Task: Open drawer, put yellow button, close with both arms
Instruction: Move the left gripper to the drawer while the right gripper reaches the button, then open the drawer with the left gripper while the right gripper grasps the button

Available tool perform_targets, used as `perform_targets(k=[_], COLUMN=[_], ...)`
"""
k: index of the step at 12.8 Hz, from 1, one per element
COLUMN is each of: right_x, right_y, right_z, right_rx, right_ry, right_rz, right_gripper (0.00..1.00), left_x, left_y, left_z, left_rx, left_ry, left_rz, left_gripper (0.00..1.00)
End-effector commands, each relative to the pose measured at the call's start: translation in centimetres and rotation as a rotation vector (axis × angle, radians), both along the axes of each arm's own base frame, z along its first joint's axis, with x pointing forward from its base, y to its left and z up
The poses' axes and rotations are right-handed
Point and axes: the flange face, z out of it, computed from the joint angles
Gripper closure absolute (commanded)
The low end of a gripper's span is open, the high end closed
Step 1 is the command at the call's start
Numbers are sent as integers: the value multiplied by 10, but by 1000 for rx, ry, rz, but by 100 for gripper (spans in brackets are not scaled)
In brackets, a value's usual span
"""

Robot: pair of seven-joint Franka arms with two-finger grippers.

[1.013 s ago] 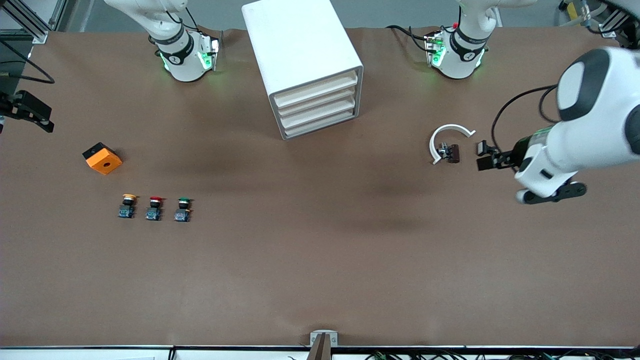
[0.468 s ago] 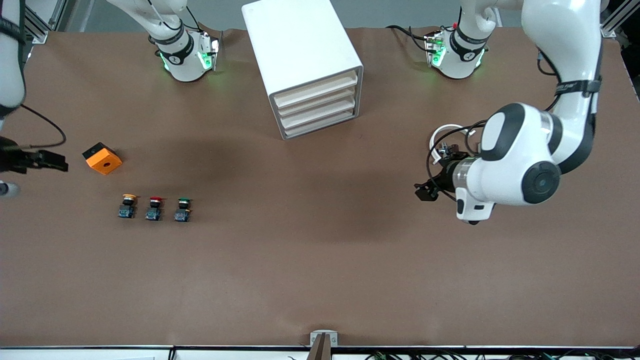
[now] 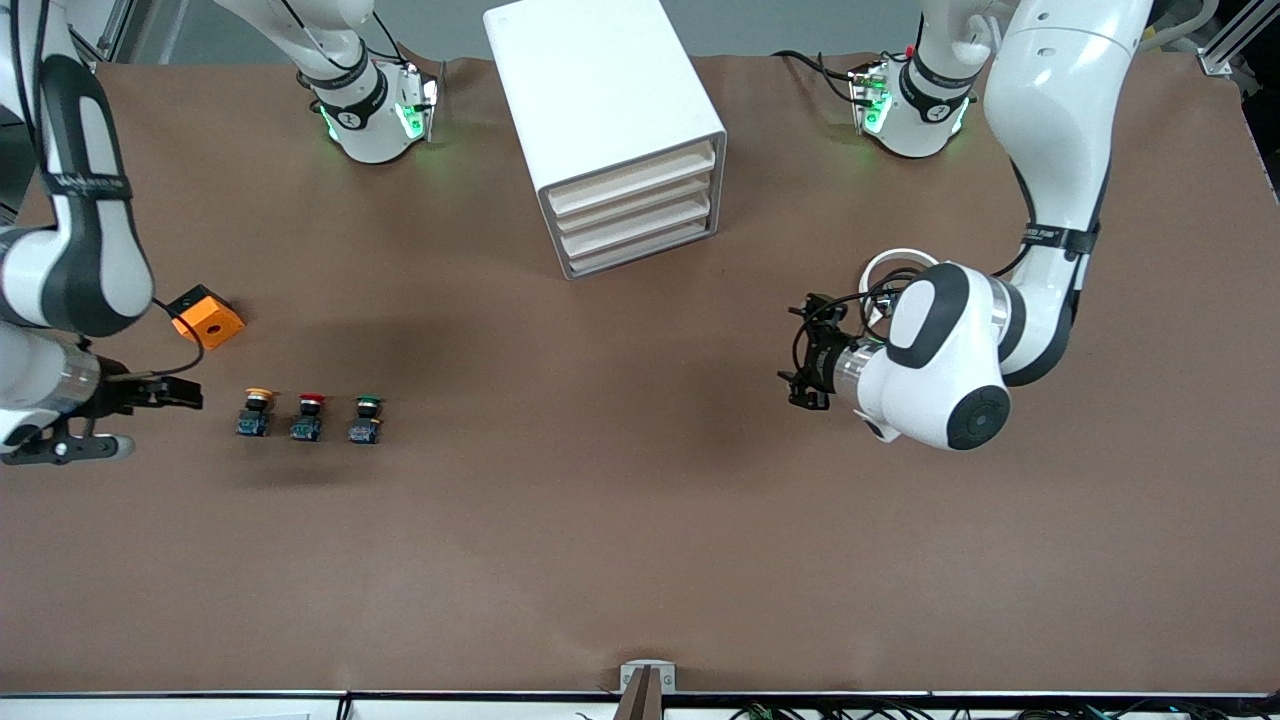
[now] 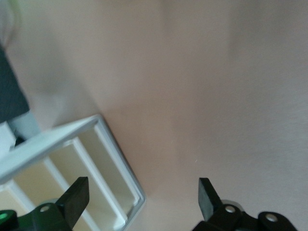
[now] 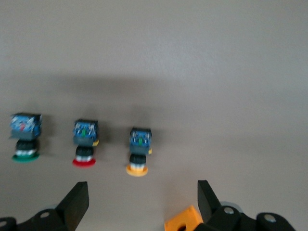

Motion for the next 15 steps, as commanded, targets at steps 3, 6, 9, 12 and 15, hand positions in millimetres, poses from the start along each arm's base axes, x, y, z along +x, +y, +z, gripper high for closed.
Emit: perform_targets(k=[3,6,9,12,15], right_x=[-7,-12,-15,-17,-24], right_y=[-4,-8,-7,-5,-3], right_z=[-63,-95,-127,-143,-156], right_rx=[19,25,33,38,44], right_ry=[13,-14,-7,3,26], right_rz=[-12,-16,-14,-11,-11], right_gripper=[0,0,0,0,11], left_x=[-40,-81,-106,-121,-144], left_y=[-44,-108,-143,-164,-186], left_z=[-7,-27,-45,-53,-61], left_rx=[-71,99,115,105,126], left_ry=[316,490,591,679,742], left_rz=[12,84,98,117,91], left_gripper=[0,0,23,41,43])
